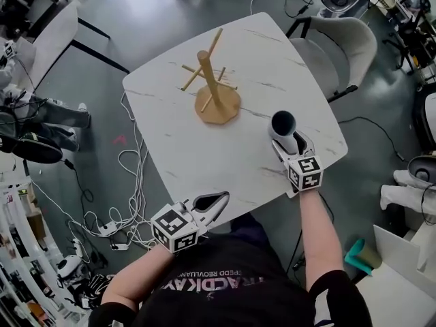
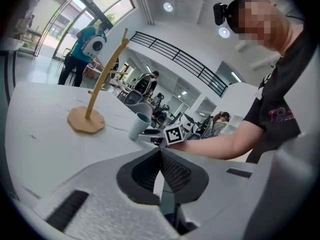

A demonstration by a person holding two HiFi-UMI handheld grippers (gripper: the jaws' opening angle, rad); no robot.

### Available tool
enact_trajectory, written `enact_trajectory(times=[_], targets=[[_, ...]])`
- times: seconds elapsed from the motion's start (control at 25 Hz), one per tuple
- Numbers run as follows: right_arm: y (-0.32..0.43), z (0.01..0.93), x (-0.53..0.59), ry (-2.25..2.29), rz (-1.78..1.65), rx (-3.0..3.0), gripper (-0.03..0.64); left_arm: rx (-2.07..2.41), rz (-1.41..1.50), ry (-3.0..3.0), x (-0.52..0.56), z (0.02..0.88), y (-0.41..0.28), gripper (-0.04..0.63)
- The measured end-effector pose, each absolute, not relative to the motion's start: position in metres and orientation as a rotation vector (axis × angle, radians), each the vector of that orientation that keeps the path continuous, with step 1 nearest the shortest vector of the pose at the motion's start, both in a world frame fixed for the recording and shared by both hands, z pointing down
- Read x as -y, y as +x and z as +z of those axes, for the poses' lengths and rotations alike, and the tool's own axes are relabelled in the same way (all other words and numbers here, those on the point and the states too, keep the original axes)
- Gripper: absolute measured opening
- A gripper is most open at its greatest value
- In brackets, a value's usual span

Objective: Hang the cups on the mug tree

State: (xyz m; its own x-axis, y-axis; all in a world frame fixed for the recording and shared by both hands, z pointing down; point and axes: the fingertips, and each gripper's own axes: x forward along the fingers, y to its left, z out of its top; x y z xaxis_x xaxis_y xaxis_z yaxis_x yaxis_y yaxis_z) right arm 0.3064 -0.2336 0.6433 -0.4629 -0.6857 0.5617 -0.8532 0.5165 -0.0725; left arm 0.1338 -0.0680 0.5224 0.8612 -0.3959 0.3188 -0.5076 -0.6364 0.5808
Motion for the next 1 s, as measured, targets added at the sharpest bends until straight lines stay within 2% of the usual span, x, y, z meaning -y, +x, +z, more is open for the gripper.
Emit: enact_trajectory(times=[0.44, 1.0], targets=[[0.282, 0.658, 0.258, 1.056, 0.413, 2.352, 0.316, 0.723, 0.21, 2.304, 0.089, 0.527, 0.142, -0.006], [0.264, 0.659, 0.276, 1.031, 0.408, 2.398, 0.314, 0.772, 0.189, 2.282, 0.097, 0.53, 0.14, -0.006]])
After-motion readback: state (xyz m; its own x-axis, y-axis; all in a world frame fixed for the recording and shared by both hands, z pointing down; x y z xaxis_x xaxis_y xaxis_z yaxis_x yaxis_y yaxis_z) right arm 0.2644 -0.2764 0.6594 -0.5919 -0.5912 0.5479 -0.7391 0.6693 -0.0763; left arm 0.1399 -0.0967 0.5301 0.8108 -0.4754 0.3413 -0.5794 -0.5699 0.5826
